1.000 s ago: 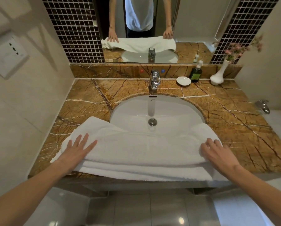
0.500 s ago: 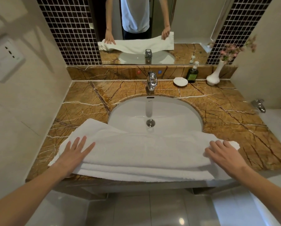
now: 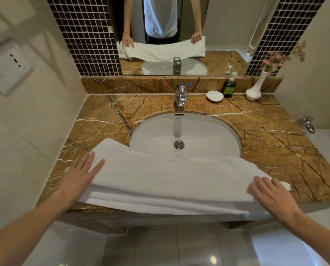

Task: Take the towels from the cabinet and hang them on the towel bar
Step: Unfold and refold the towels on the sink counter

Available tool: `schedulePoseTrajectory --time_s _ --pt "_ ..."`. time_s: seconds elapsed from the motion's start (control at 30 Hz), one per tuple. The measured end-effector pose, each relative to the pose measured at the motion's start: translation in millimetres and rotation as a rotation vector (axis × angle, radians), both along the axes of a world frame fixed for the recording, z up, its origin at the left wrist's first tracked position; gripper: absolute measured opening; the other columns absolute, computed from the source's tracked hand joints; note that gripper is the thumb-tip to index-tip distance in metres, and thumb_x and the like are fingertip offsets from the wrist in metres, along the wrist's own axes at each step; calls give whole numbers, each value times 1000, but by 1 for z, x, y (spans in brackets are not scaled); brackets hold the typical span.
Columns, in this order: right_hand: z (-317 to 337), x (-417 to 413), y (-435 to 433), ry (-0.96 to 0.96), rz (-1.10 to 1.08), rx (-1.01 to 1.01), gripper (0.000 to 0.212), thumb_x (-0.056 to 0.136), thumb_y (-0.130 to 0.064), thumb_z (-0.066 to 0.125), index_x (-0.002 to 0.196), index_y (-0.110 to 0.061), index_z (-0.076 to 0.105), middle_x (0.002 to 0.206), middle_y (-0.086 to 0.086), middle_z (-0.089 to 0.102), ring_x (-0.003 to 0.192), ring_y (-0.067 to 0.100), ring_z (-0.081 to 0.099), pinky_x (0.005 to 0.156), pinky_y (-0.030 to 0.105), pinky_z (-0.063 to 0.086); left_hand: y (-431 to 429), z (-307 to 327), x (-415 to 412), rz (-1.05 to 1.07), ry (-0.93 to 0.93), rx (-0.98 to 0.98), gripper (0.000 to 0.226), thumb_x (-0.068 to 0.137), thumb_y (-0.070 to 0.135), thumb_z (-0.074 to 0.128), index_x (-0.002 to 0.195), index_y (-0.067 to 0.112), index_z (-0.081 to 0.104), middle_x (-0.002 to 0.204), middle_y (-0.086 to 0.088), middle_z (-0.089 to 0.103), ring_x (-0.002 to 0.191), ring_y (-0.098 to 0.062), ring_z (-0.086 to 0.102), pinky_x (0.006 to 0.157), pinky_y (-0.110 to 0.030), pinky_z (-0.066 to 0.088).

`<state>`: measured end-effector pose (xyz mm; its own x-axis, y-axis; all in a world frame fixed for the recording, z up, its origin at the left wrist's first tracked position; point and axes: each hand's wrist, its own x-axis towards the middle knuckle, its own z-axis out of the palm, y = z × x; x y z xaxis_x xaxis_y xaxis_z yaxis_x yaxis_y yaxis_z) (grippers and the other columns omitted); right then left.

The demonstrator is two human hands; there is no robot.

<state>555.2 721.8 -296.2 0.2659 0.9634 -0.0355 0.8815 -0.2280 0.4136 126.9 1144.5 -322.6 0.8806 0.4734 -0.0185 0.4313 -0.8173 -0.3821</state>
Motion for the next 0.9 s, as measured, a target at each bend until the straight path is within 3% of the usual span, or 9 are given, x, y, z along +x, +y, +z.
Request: schedulePoseTrajectory --time_s 0.13,0.27,0.33,0.4,0.47,0.57,0.7,0.8,0.9 --pt "-5 -10 -3 42 38 7 62 26 2 87 81 -6 60 81 16 55 65 30 52 55 44 50 12 5 -10 -18 -29 22 120 40 -30 70 145 13 29 147 -29 31 143 -38 11 116 -45 2" --pt "-20 -19 -9 127 56 -103 63 26 -11 91 80 -14 59 77 9 58 61 23 54 55 37 51 13 -6 -23 -80 102 8 132 26 -24 73 144 16 31 146 -26 34 145 -32 -1 116 -47 -1" --pt "-23 -20 -10 180 57 -154 58 31 -24 90 81 -21 61 78 3 60 63 19 55 58 34 51 9 -9 -24 -66 189 -54 139 25 -20 76 148 20 24 148 -24 31 145 -29 -7 117 -44 -9" --pt "-15 -22 -9 227 90 -149 43 44 -36 80 80 -26 60 75 -2 57 60 15 53 57 30 46 5 -11 -25 -20 221 -94 141 37 -17 76 151 22 4 154 -22 15 145 -30 -14 112 -40 -23" --pt "-6 -24 -7 251 149 -104 28 56 -45 64 77 -29 56 70 -5 52 56 12 47 56 27 36 5 -10 -23 16 211 -117 138 40 -12 78 151 19 2 154 -22 16 145 -33 -4 112 -38 -23" --pt "1 -22 4 239 198 -28 17 69 -46 55 73 -29 54 65 -7 48 52 10 43 53 26 33 8 -4 -22 -74 153 -166 108 46 2 77 145 15 35 145 -23 38 147 -26 2 117 -38 -9" --pt "3 -22 32 184 200 76 21 79 -42 49 70 -23 52 64 -4 47 51 14 43 50 30 37 7 11 -8 -148 88 -190 54 77 29 53 130 18 54 131 -19 56 123 -33 51 116 -38 0" --pt "1 -25 50 165 178 85 22 79 -41 48 73 -21 52 67 -1 49 54 16 44 50 33 40 2 11 11 -146 32 -223 55 84 35 37 133 15 52 133 -19 54 125 -33 49 115 -36 3" --pt "-1 -26 59 172 151 64 22 80 -41 46 73 -21 53 67 -1 50 55 16 43 51 32 38 -6 4 27 -95 47 -291 60 91 43 29 144 17 39 147 -18 39 139 -30 30 115 -34 -5"
